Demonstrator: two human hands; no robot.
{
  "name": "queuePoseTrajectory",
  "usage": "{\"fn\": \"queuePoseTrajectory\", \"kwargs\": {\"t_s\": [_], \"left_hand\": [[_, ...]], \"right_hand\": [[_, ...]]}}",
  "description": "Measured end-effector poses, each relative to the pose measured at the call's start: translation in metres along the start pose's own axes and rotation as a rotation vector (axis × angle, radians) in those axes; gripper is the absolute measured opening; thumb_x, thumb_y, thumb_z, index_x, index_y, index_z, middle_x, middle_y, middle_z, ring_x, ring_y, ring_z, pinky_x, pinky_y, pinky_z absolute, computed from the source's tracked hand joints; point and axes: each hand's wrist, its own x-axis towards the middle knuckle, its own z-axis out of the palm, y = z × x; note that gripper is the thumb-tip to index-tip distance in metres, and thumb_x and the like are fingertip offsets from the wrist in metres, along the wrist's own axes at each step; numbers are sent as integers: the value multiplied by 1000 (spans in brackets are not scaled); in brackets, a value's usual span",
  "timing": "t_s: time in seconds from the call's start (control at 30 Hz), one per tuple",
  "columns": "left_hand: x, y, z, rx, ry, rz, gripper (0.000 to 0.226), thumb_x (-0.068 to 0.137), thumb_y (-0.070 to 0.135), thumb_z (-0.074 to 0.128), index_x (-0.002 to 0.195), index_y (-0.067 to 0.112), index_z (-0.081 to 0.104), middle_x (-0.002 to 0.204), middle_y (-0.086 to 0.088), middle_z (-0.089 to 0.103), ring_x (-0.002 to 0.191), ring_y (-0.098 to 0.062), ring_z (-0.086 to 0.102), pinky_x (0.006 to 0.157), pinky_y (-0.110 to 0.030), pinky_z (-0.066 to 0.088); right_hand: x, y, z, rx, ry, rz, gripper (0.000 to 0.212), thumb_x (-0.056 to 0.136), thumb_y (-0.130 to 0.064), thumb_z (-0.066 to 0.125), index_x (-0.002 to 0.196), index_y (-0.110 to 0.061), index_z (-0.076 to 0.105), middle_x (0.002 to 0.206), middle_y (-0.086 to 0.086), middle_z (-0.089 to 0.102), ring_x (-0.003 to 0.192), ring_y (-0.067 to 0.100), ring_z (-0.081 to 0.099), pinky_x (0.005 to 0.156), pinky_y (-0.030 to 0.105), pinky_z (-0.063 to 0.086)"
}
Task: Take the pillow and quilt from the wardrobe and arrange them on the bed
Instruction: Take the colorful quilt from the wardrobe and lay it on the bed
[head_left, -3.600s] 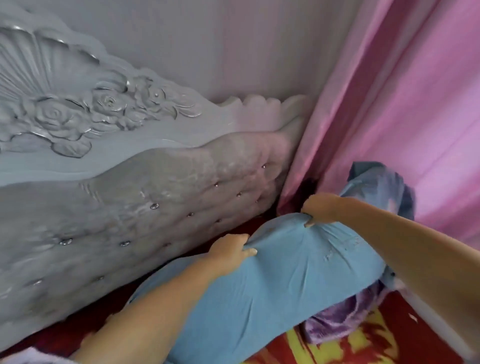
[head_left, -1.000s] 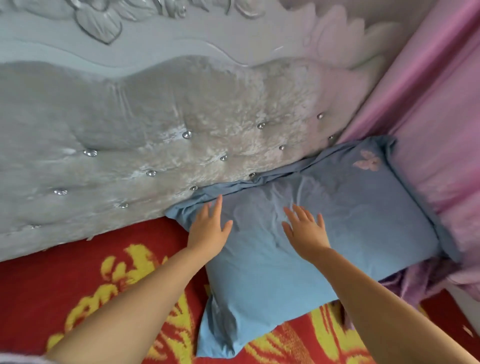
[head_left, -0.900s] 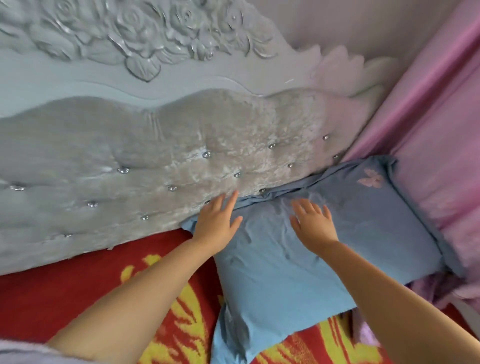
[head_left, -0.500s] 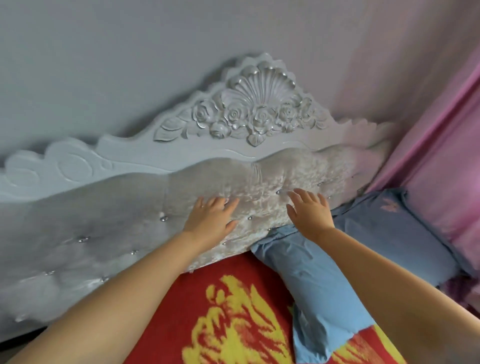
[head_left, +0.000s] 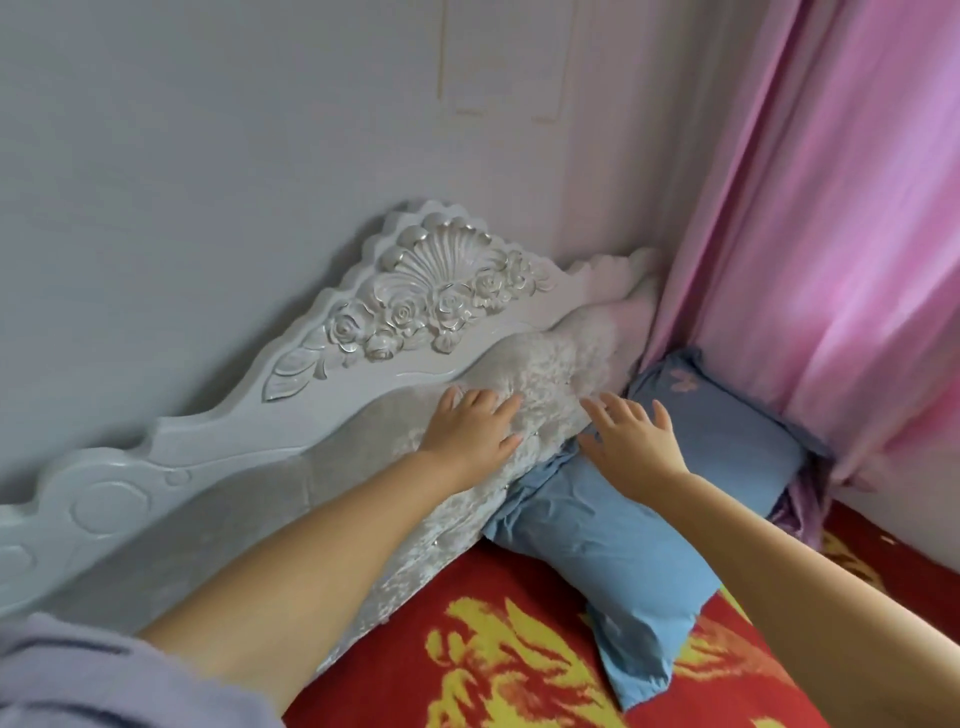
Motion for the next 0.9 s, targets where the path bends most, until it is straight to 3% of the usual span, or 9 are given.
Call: {"fn": "queuePoseTrajectory", "kwargs": {"t_s": [0.2,0.6,0.77,0.9], "left_hand": [[-9,39,-15,31,-53,-50,54,98,44,32,147,20,24,146,-8,40,133,-27,36,114,-48,21],[-62,228,-32,-52,24,-185,55,97,44,35,146,21,29,143,-7,43,134,-26,37,112,-48,24],[-127,221,-26,-111,38,-336,52,97,45,35,144,22,33,142,-6,46,130,-28,41,107,-46,29],[-214,167,-22,-73,27,-484,51,97,43,36,143,22,34,142,-6,46,131,-27,41,106,-45,30]], "right_hand": [[-38,45,-28,-36,8,-9,54,100,-44,29,150,-26,20,155,0,27,143,22,26,119,54,11],[-177,122,-59,-74,7,-171,51,100,-39,33,148,-21,27,149,6,35,139,26,30,115,52,20],[-198,96,-52,-97,-56,-243,48,99,-38,32,145,-22,32,147,5,38,137,27,33,113,49,25],[-206,22,-44,-112,-33,-348,45,100,-39,32,142,-25,37,147,3,39,136,24,35,110,45,28]]}}
